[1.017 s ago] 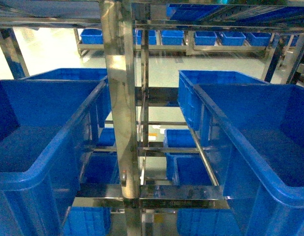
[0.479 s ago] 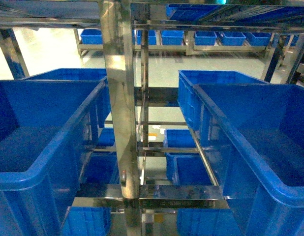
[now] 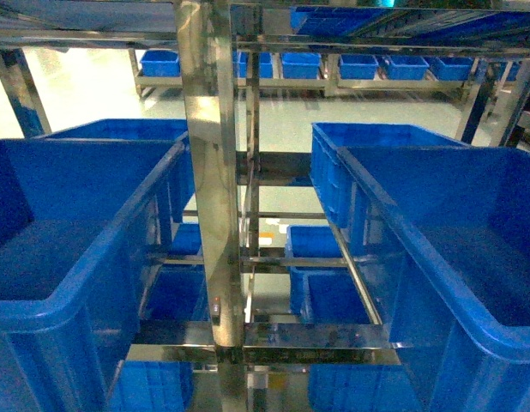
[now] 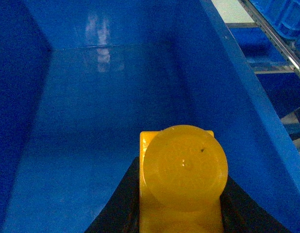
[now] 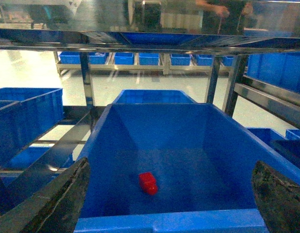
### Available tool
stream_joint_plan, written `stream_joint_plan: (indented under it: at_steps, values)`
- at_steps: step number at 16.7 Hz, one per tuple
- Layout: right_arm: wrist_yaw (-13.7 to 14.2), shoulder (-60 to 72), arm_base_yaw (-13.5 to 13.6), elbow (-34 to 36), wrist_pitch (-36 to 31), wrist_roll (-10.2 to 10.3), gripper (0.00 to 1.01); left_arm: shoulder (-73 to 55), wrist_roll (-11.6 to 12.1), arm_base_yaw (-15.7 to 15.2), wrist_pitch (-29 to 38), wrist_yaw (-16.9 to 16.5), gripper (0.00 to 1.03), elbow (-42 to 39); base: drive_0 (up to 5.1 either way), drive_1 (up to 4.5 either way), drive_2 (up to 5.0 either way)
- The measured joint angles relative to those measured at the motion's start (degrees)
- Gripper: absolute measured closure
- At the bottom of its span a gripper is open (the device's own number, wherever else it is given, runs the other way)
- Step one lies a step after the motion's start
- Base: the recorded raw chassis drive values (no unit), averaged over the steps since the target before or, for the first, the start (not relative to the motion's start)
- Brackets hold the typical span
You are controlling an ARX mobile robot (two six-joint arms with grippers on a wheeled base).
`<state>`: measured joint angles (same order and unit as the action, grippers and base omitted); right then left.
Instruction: Sort and place red and yellow blocks in left bins
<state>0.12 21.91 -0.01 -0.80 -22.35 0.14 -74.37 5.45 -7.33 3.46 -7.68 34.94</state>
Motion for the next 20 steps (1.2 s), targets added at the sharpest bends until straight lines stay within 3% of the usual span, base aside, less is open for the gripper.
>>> stream_joint_plan:
  at_steps: [5,13,20]
  values:
    - [0.00,0.00,0.00,0.00,0.02,0.00,0.03,-1.86,-0.09,0.50,0.74,0.68,0.76,1.20,0.0,0.00,0.0]
    - [0.00,0.00,0.00,0.00,0.00,0.00,0.03,-15.58,0.59,1.53,8.72,6.27,0.76,7.39,0.0,0.00,0.0]
    - [0.00,0.00,0.00,0.00,0.00,0.00,0.03,-23.98,1.11,1.20,12.63,7.91,0.76,11.28,0.0,0.00,0.0]
